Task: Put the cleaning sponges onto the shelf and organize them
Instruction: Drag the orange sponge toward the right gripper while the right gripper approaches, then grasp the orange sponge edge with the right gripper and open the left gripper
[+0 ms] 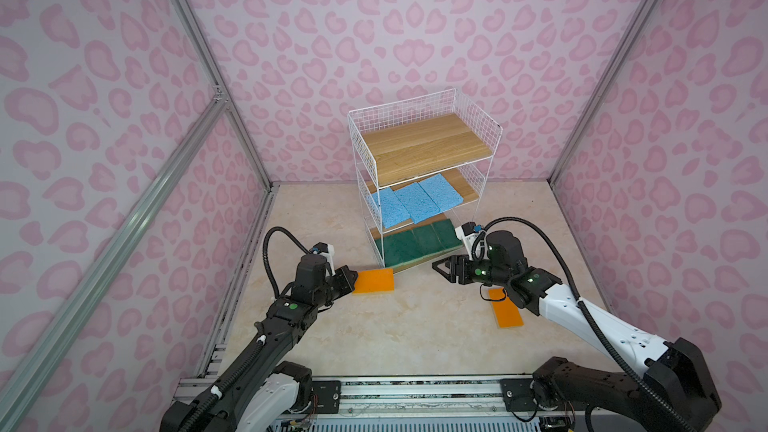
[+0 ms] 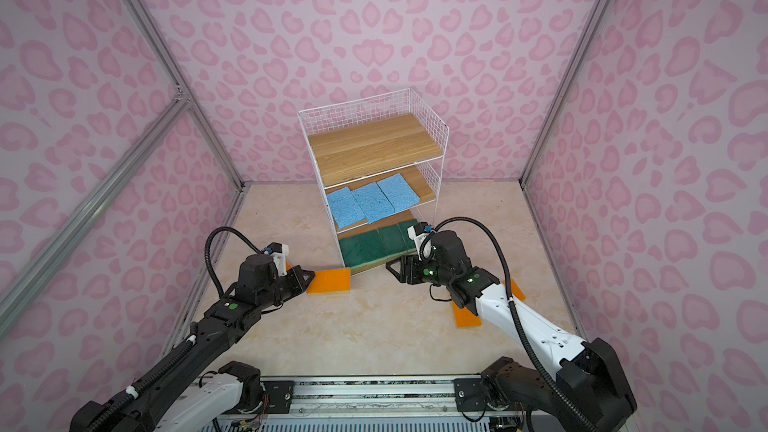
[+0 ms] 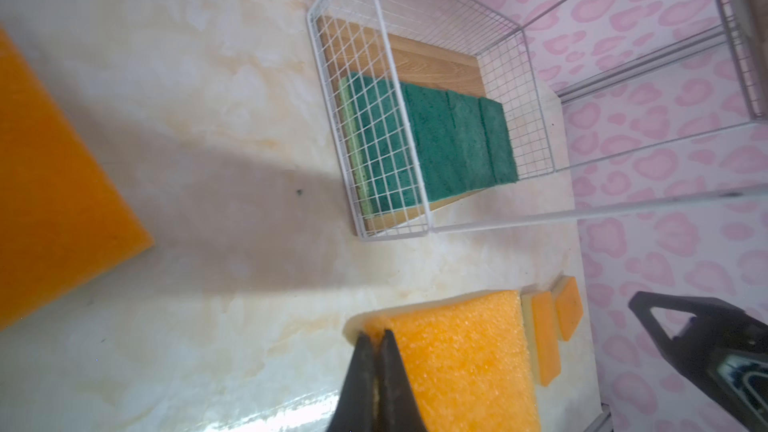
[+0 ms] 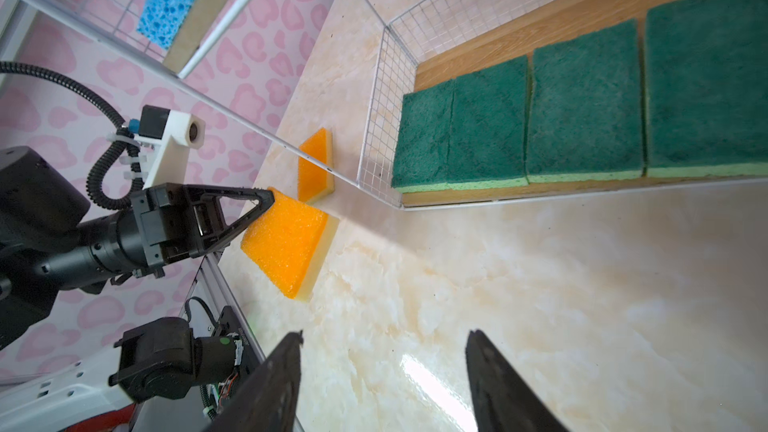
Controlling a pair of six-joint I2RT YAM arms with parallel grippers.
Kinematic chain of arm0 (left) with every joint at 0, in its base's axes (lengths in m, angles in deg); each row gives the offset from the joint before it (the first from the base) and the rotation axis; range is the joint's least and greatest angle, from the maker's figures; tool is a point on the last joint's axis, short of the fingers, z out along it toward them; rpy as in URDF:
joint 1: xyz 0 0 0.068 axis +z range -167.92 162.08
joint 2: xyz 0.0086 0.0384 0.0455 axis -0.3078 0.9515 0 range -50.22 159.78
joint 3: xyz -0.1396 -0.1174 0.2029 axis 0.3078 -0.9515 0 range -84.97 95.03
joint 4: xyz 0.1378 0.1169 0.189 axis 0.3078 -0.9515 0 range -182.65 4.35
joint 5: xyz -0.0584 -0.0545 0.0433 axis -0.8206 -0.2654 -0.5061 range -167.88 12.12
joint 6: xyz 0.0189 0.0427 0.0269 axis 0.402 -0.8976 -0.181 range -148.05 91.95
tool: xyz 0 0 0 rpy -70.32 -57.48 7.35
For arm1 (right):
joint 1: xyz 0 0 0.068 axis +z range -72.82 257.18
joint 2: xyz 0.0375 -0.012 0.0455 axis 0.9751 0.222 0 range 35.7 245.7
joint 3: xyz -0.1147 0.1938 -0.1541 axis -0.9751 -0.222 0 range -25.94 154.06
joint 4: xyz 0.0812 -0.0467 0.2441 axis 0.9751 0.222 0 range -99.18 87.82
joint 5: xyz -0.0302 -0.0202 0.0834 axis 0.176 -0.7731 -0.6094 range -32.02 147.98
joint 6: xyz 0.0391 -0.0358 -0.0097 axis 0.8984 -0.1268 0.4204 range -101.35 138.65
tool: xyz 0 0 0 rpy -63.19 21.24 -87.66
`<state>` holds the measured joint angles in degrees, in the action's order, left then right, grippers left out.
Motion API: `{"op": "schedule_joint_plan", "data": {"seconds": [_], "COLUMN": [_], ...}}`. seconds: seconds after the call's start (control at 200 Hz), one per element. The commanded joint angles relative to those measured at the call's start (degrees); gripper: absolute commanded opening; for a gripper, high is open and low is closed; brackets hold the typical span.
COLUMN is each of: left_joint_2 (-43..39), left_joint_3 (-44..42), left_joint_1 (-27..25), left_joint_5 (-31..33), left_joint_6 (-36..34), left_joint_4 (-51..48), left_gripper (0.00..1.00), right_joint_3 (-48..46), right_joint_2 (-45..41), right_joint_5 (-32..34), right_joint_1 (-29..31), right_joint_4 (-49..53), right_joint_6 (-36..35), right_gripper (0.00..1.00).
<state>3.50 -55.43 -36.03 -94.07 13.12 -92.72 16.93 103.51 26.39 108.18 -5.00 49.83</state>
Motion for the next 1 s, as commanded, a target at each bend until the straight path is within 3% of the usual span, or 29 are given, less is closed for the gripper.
{"op": "schedule_joint_plan", "data": {"seconds": [0.0,0.64,0.995], "left_joint_2": [1.2,6.3,7.8], "left_joint_3": [2.6,8.7,10.9], "left_joint_1": [-1.2,-5.5,-7.8], "left_joint_5": [-3.5,-7.1,-9.4], "left_joint_6": [-2.7,-5.7,-6.7], "left_joint_4": [2.3,5.3,6.3], "left_gripper": [0.04,0.04,0.04], "right_joint_3": [0.2,0.6,1.5], "right_joint_2": [0.9,4.2,6.1], "right_joint_5": [-4.1,-10.6,-11.5], "right_joint_1": [0.3,0.3,1.0], "right_joint_4": [0.0,-7.8,-10.4], "right_joint_6": [-0.6,5.2,6.5], "right_gripper": [0.67,0.7,0.61]}}
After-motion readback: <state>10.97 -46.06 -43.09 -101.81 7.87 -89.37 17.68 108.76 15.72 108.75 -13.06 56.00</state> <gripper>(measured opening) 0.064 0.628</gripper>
